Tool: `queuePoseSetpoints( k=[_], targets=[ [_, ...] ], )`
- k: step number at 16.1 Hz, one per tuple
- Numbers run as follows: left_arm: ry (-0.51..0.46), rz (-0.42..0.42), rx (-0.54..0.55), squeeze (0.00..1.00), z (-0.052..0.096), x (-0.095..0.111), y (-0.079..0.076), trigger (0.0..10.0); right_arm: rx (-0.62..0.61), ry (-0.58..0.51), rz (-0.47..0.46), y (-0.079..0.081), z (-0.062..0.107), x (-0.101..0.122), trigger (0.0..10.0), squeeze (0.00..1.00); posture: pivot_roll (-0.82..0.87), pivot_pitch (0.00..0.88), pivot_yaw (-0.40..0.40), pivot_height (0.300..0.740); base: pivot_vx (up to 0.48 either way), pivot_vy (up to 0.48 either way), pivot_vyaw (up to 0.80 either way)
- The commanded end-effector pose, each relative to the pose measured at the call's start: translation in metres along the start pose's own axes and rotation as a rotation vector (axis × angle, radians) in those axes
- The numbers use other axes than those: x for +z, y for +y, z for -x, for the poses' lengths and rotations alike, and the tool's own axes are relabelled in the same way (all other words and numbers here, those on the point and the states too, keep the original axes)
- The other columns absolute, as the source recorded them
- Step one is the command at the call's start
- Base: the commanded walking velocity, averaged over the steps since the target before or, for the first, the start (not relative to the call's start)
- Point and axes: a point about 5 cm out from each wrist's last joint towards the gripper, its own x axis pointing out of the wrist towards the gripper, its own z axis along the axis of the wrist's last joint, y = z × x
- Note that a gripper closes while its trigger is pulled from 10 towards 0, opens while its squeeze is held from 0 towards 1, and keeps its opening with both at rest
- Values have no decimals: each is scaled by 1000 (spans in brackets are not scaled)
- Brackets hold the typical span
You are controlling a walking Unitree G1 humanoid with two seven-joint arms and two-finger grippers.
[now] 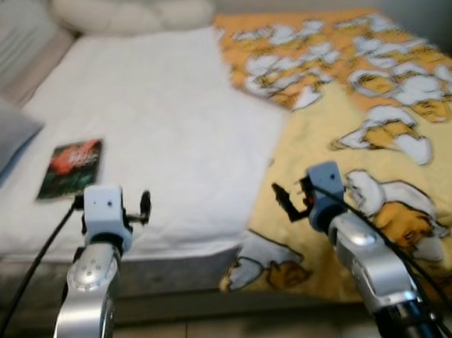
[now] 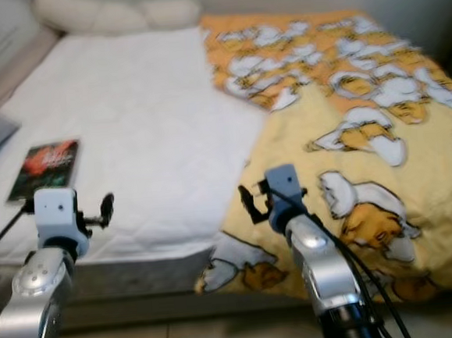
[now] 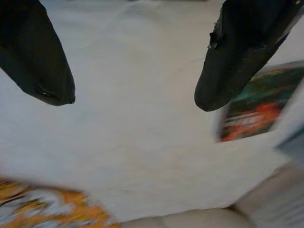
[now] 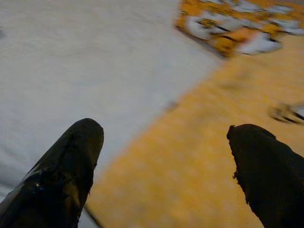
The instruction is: Clean up the room
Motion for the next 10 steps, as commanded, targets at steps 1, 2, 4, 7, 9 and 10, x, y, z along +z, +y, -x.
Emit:
queuePoseSetpoints(
  k=[1,2,4,7,9,10],
  targets=[
    [-8,-4,-33,1000,0,2,-7,10000,-21,7,5,-7,2,-1,10000,0,39,0,-25,740,349,0,0],
    [-7,-4,-33,1000,0,2,-8,10000,-16,8,5,-7,2,-1,10000,0,39,0,-25,740,349,0,0],
    [-7,-3,-33,1000,0,2,-7,10000,3,5,23,-4,2,0,10000,0,41,0,-25,740,351,0,328],
    [-6,-5,-35,1000,0,3,-7,10000,-14,16,2,-5,2,-3,10000,0,44,0,-26,740,351,0,267],
    [-7,-22,-60,1000,2,4,-11,10000,7,19,13,-7,4,-5,10000,0,70,0,-37,740,354,0,0],
    [-12,-32,-78,1000,4,6,-13,10000,12,20,15,-8,6,-6,10000,0,73,0,-40,740,356,0,0]
  ],
)
